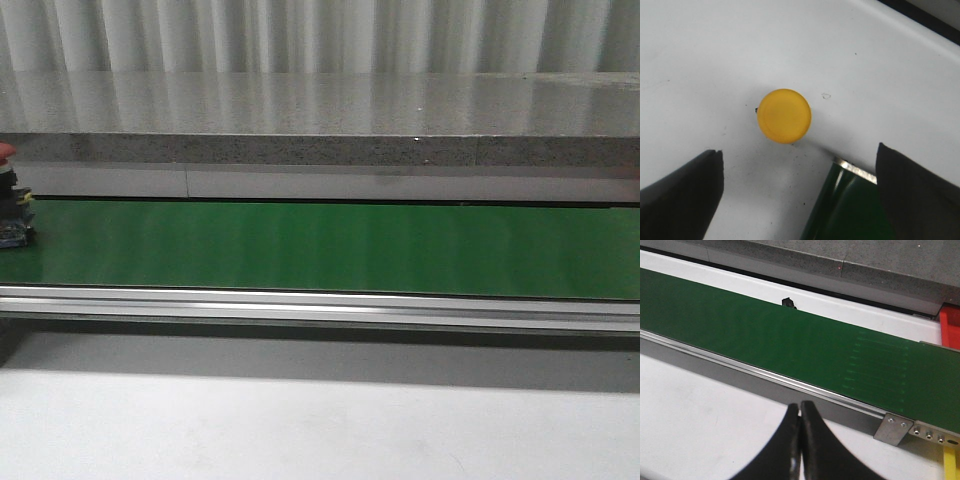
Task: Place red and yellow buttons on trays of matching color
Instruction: 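Set the red button on the conveyor's near end, open left gripper, then grasp a yellow button from the table with the left gripper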
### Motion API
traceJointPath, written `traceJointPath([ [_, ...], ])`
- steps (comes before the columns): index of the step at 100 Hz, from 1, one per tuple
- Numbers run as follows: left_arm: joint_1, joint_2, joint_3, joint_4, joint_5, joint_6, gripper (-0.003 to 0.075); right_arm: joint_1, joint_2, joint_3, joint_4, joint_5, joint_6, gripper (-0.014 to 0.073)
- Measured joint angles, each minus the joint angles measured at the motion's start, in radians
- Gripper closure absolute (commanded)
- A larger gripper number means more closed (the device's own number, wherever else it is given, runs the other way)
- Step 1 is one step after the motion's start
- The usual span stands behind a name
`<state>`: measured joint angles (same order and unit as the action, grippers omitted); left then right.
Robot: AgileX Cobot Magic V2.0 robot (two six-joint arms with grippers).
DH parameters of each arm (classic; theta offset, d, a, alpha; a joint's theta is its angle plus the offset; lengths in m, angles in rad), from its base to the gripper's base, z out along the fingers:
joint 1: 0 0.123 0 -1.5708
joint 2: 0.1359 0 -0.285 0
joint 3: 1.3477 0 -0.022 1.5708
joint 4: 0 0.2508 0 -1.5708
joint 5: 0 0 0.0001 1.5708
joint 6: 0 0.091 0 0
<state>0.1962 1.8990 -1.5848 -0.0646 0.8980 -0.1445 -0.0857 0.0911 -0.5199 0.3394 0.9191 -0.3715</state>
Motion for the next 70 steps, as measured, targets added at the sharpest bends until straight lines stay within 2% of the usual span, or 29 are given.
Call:
traceJointPath([
  [31, 0.016, 0.179, -0.177, -0.002, 0.092, -0.034, 0.0123, 0.000, 0.000, 0.000, 0.000, 0.000, 0.000, 0.0659],
  [52, 0.016, 0.255, -0.238, -0.004, 0.116, -0.035, 0.0126, 0.000, 0.000, 0.000, 0.000, 0.000, 0.000, 0.0659],
  [70, 0.016, 0.276, -0.256, -0.017, 0.119, -0.035, 0.0213, 0.000, 0.000, 0.000, 0.000, 0.000, 0.000, 0.0659],
])
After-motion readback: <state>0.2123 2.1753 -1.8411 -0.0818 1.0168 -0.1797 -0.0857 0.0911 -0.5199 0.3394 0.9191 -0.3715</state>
